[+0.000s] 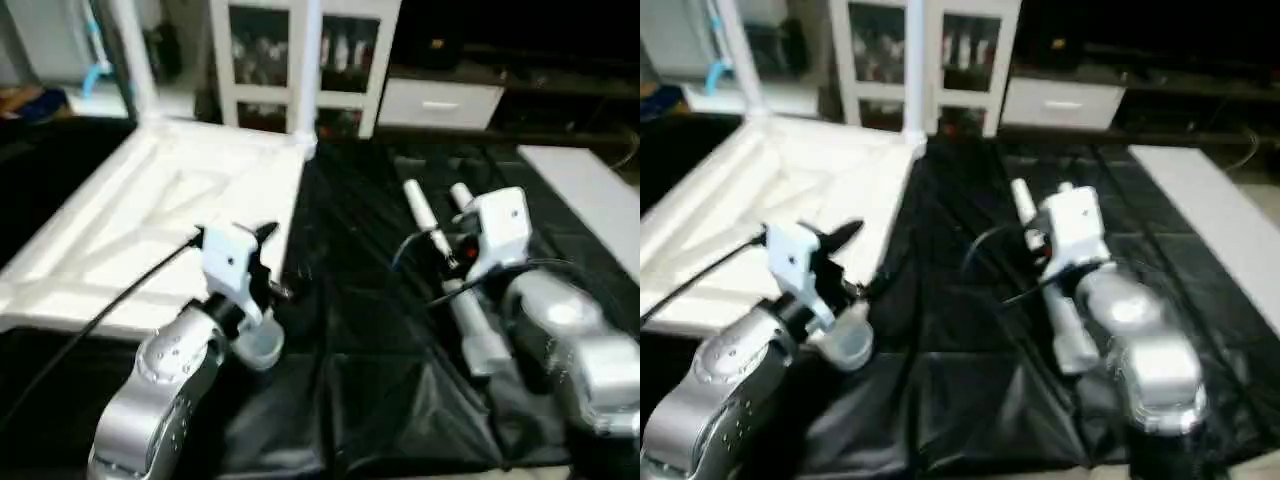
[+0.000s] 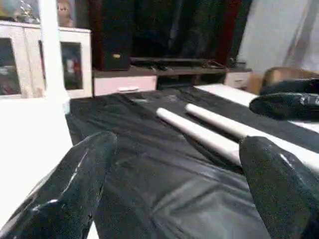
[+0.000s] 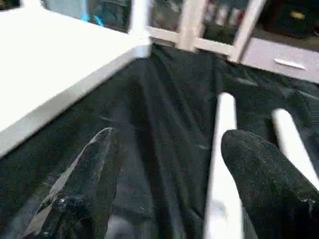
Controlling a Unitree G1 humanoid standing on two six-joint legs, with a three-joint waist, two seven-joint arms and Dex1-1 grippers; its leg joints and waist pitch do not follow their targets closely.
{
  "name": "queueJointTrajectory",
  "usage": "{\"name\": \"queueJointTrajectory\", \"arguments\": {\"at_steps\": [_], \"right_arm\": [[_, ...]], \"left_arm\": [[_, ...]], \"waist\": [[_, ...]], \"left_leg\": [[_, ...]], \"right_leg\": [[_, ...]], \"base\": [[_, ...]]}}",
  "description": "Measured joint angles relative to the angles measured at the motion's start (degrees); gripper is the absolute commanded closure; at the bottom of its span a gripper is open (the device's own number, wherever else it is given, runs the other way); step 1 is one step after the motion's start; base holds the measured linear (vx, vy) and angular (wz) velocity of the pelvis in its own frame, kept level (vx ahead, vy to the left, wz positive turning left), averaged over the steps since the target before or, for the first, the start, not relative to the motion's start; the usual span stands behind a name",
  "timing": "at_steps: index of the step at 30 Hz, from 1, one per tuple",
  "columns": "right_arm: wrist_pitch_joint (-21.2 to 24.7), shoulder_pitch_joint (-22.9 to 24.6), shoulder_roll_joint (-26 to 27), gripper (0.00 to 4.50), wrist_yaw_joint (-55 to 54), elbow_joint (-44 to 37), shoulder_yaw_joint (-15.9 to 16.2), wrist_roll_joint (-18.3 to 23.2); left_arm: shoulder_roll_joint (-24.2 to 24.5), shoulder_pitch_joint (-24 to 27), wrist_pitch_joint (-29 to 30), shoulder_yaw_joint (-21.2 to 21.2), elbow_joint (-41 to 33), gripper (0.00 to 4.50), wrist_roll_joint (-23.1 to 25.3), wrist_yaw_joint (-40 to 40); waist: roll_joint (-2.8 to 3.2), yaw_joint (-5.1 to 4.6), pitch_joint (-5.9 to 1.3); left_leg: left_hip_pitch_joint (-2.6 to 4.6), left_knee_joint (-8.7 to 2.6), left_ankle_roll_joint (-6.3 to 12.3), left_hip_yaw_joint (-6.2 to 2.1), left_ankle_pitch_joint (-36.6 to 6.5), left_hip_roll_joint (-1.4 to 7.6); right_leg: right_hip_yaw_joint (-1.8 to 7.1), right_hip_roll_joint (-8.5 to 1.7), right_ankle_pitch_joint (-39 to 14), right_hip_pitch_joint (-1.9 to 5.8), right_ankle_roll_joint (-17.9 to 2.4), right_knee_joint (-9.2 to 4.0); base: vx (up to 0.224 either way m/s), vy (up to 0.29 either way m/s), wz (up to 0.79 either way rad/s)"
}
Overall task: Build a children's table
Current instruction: Pick table leg
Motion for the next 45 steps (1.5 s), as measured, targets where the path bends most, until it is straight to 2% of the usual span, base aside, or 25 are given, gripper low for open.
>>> {"name": "queueJointTrajectory", "arguments": {"at_steps": [3, 5, 7, 8, 10, 17, 21, 24, 26, 27, 31, 33, 45], "right_arm": [[3.23, -4.67, -4.5, 0.52, 2.01, 7.13, 0.41, -0.93], [3.57, -5.68, -5.47, 0.31, 2.69, 8.93, 0.3, -1.99], [3.78, -7.72, -6.0, 0.31, 3.57, 13.25, 1.57, -2.78], [4.86, -9.27, -6.47, 0.31, 4.79, 16.37, 3.25, -3.0], [6.38, -11.09, -7.22, 0.31, 6.21, 20.73, 5.28, -3.84], [11.5, -15.54, -8.32, 0.31, 9.9, 31.86, 8.49, -3.98], [15.04, -16.43, -8.81, 0.31, 12.0, 35.73, 8.99, -3.92], [16.12, -16.51, -8.81, 0.31, 13.73, 36.81, 9.0, -3.31], [17.46, -16.61, -8.83, 0.31, 15.74, 38.78, 8.97, -1.96], [17.6, -16.84, -9.0, 0.6, 16.38, 39.38, 8.97, -1.85], [18.56, -18.05, -9.74, 0.71, 17.51, 41.89, 8.73, -1.3], [18.79, -18.17, -9.74, 1.06, 17.64, 42.56, 8.24, -0.98], [20.34, -19.13, -9.93, 1.94, 20.31, 44.6, 7.45, 0.1]], "left_arm": [[4.52, -2.55, 4.13, -1.47, -0.08, 0.1, -0.08, -3.87], [5.42, -3.21, 5.24, -1.34, -0.03, 0.1, -0.07, -5.05], [7.06, -4.49, 6.14, -2.51, 0.35, 0.1, -0.21, -7.54], [8.45, -5.35, 7.08, -2.86, 0.65, 0.1, -0.88, -9.29], [10.55, -7.16, 8.53, -3.5, 1.02, 0.1, -1.79, -11.68], [12.15, -8.68, 14.04, -3.94, -0.23, 0.1, -5.55, -14.8], [12.97, -8.64, 17.18, -4.61, -4.18, 0.1, -8.41, -17.09], [13.11, -8.66, 17.81, -4.74, -4.68, 0.1, -9.05, -17.8], [13.37, -8.7, 18.75, -5.08, -4.68, 0.1, -9.13, -17.96], [13.48, -8.8, 19.13, -5.08, -4.68, 0.1, -9.17, -17.96], [14.16, -9.74, 19.89, -5.02, -4.69, 0.1, -9.74, -18.03], [14.2, -9.83, 20.41, -5.0, -4.87, 0.1, -10.42, -18.06], [14.27, -10.22, 21.99, -5.01, -5.77, 0.1, -11.06, -17.92]], "waist": [[-0.02, -0.33, 0.05], [-0.08, -0.47, 0.01], [-0.2, -0.66, -0.07], [-0.17, -0.7, -0.05], [-0.15, -0.77, -0.04], [-0.15, -0.42, -0.03], [-0.14, 0.09, -0.03], [-0.19, 0.14, -0.07], [-0.19, 0.2, -0.07], [-0.19, 0.21, -0.07], [-0.2, 0.44, -0.07], [-0.19, 0.56, -0.07], [-0.19, 0.81, -0.07]], "left_leg": [[-0.13, 0.17, -0.02, 0.07, 0.02, 0.01], [-0.11, 0.09, -0.02, 0.32, 0.02, -0.12], [-0.25, 0.15, -0.02, 0.61, 0.02, -0.3], [-0.23, 0.23, -0.01, 0.72, 0.02, -0.36], [-0.24, 0.33, -0.01, 0.82, 0.02, -0.4], [-0.2, 0.44, 0.05, 1.03, 0.04, -0.34], [-0.26, 0.05, 1.01, 1.15, 0.41, -0.25], [-0.81, -0.11, 1.17, 1.27, 0.58, -0.23], [-1.0, -0.1, 1.4, 1.27, 0.68, -0.21], [-1.01, -0.09, 1.55, 1.28, 0.59, -0.21], [-0.95, -0.07, 1.42, 1.3, 0.53, -0.2], [-0.88, -0.05, 1.4, 1.35, 0.55, -0.17], [-0.81, -0.05, 1.27, 1.44, 0.63, -0.11]], "right_leg": [[-0.11, -0.2, 0.08, 0.01, 0.1, -0.5], [-0.15, -0.62, 0.47, 0.05, 0.55, -0.85], [-0.24, -1.18, 0.74, -0.06, 0.68, -0.87], [-0.31, -1.4, 0.85, -0.14, 0.74, -0.86], [-0.29, -1.5, 0.98, -0.25, 0.74, -0.88], [-0.23, -1.59, 1.7, -0.35, 0.42, -0.84], [-0.29, -1.5, 1.51, -0.55, 0.63, -0.83], [-0.25, -1.48, 1.5, -1.22, 0.62, -0.81], [-0.25, -1.46, 1.5, -1.4, 0.61, -0.81], [-0.25, -1.46, 1.5, -1.4, 0.61, -0.82], [-0.24, -1.47, 1.58, -1.32, 0.5, -0.81], [-0.24, -1.47, 1.66, -1.26, 0.42, -0.81], [-0.23, -1.48, 1.84, -1.23, 0.43, -0.81]], "base": [[-0.061, 0.065, -0.08], [-0.02, 0.032, -0.04], [-0.008, 0.064, -0.17], [-0.01, 0.081, -0.25], [0.0, 0.0, 0.0], [0.0, 0.0, 0.0], [0.028, -0.008, 0.0], [0.019, -0.004, -0.01], [0.0, 0.0, 0.0], [0.0, 0.0, 0.0], [0.0, 0.0, 0.0], [0.0, 0.0, 0.0], [0.0, 0.0, 0.0]]}}
